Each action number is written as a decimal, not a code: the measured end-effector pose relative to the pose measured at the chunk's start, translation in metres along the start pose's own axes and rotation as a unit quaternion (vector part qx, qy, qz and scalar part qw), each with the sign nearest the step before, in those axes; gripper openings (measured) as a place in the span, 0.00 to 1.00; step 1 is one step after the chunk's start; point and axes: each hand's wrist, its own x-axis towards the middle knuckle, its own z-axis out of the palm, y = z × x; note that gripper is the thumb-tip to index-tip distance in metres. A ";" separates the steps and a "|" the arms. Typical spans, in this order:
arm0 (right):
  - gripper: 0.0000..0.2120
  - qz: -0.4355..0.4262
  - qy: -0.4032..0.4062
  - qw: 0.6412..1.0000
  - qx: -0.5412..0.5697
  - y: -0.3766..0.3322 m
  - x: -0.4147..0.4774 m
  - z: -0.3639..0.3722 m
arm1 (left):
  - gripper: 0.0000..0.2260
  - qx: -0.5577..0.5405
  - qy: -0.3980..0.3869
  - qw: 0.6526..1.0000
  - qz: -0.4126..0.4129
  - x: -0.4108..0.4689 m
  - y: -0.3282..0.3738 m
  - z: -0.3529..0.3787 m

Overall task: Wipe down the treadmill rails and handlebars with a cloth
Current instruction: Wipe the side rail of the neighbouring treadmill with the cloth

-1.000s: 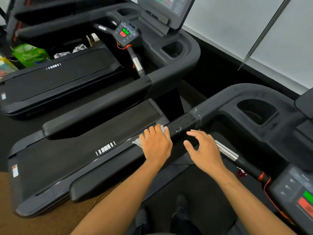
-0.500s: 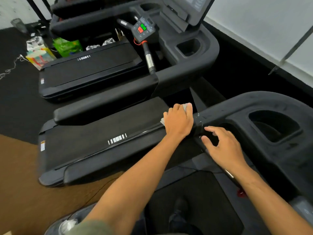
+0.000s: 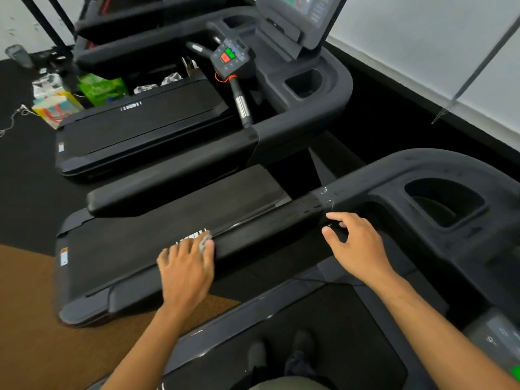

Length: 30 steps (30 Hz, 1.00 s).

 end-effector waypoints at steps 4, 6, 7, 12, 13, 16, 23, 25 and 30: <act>0.18 0.033 0.018 0.999 -0.026 0.006 -0.009 0.004 | 0.28 -0.030 -0.025 0.998 -0.053 -0.013 -0.060 -0.012; 0.18 0.072 0.034 0.996 -0.031 0.011 -0.016 0.006 | 0.27 0.000 -0.009 0.999 -0.047 -0.012 -0.053 -0.009; 0.19 0.090 0.041 0.995 -0.032 0.013 -0.020 0.007 | 0.26 0.008 -0.005 0.999 -0.045 -0.010 -0.042 -0.006; 0.19 0.118 0.050 0.991 -0.046 0.019 -0.026 0.006 | 0.24 -0.003 -0.028 0.999 -0.016 0.010 0.028 0.009; 0.20 0.119 0.051 0.991 -0.045 0.021 -0.024 0.005 | 0.24 -0.009 -0.028 1.000 -0.009 0.015 0.043 0.011; 0.20 0.125 0.055 0.990 -0.035 0.026 -0.011 0.002 | 0.23 -0.020 -0.019 0.999 0.017 0.028 0.088 0.016; 0.21 0.115 0.053 0.992 -0.014 0.045 0.029 -0.007 | 0.22 -0.012 -0.012 0.995 0.100 0.063 0.193 0.035; 0.21 0.098 0.062 0.993 -0.017 0.051 0.036 -0.011 | 0.21 -0.009 -0.004 0.993 0.120 0.073 0.225 0.042; 0.22 0.047 0.073 0.995 -0.049 0.071 0.049 -0.027 | 0.21 -0.019 -0.025 0.987 0.156 0.097 0.303 0.050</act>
